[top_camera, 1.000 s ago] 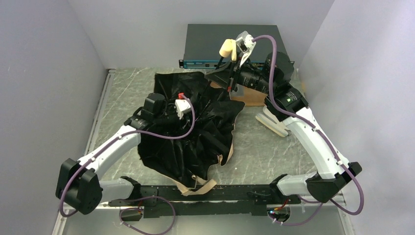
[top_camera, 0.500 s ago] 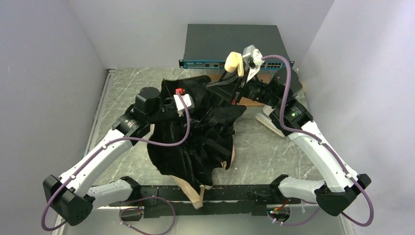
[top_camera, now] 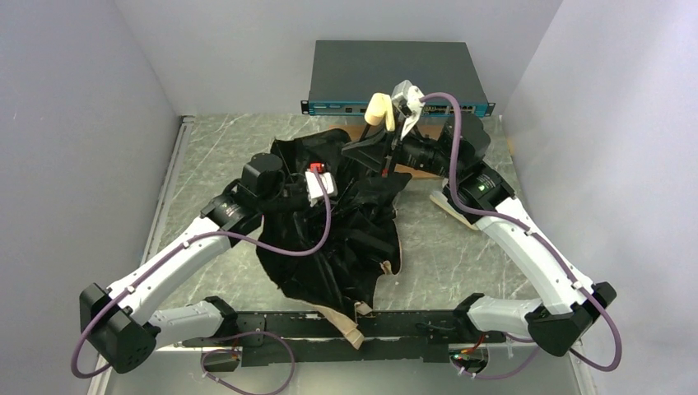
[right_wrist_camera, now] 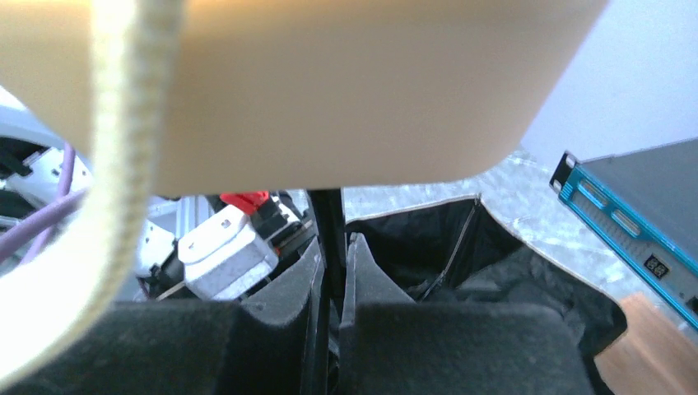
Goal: Open the umbrella
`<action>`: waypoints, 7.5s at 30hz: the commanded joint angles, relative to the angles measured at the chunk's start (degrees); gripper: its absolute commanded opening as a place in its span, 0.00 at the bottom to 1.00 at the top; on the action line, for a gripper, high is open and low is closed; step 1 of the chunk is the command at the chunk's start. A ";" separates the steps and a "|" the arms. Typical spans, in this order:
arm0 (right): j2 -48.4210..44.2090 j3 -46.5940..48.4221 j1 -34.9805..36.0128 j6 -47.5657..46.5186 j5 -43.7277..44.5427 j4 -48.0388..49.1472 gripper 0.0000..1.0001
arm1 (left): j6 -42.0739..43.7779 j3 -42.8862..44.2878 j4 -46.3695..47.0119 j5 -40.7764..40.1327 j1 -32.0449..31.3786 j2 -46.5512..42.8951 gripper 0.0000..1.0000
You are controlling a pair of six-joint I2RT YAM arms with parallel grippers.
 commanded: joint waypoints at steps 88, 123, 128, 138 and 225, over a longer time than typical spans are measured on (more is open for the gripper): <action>28.08 23.97 11.24 -30.69 8.34 -52.91 0.39 | 82.74 3.24 -5.85 -24.15 21.65 -8.93 0.01; 20.44 16.19 10.57 -37.52 6.45 -53.70 0.00 | 79.77 -4.53 -4.64 -36.00 25.62 -6.74 0.22; 18.05 12.68 10.39 -39.48 9.38 -57.10 0.00 | 82.37 -2.55 -2.42 -37.54 32.00 -4.20 0.22; 13.72 5.43 9.71 -41.50 13.66 -60.20 0.00 | 88.53 0.41 4.31 -37.54 42.97 0.49 0.26; 33.00 14.16 16.41 -36.06 22.56 -40.13 0.00 | 98.82 6.20 20.64 -20.83 51.15 -1.47 0.00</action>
